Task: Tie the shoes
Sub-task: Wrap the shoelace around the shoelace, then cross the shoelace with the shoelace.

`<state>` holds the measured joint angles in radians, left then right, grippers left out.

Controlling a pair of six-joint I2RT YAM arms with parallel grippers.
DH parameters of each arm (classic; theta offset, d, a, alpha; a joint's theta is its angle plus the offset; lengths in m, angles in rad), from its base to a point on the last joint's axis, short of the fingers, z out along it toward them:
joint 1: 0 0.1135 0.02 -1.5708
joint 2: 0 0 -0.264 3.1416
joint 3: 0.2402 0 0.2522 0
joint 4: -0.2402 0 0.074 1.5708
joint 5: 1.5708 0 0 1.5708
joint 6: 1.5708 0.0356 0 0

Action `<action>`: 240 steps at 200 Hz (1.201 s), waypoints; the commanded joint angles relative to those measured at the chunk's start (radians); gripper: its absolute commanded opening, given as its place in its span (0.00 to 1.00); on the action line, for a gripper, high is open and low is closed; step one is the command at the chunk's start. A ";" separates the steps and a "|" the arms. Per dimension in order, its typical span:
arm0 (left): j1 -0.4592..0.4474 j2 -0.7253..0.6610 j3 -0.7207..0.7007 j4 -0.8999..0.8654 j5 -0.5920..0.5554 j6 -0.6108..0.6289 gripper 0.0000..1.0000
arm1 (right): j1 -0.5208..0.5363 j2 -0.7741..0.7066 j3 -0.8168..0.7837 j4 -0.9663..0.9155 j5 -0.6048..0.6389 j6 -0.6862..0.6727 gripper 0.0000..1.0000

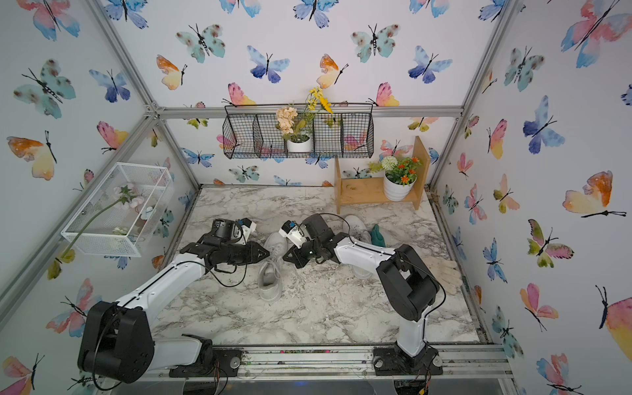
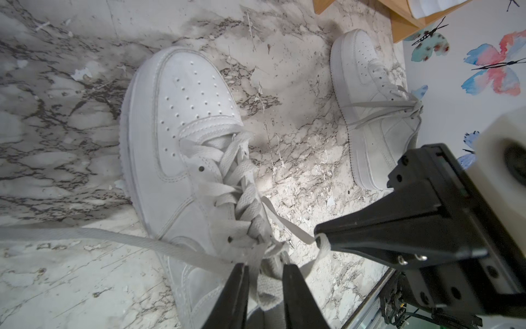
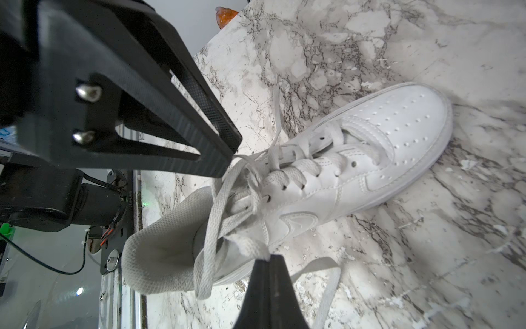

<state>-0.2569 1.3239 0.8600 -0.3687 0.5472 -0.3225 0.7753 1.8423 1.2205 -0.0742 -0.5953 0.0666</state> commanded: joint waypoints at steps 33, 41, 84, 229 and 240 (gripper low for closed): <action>0.002 0.023 0.002 0.002 0.011 0.010 0.29 | -0.004 -0.005 0.031 -0.019 0.008 -0.014 0.02; 0.002 0.026 0.004 -0.001 0.003 0.011 0.29 | -0.004 -0.005 0.031 -0.018 0.009 -0.014 0.02; 0.003 0.029 0.001 0.004 0.003 0.014 0.22 | -0.004 -0.009 0.033 -0.018 0.008 -0.014 0.02; 0.002 -0.025 -0.021 0.029 0.046 0.008 0.00 | 0.049 0.011 0.110 -0.023 -0.014 -0.018 0.02; 0.003 -0.025 -0.022 0.029 0.045 0.008 0.00 | 0.058 0.023 0.119 -0.019 -0.018 -0.015 0.02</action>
<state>-0.2569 1.3220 0.8524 -0.3489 0.5594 -0.3153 0.8127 1.8427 1.3025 -0.0902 -0.5961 0.0586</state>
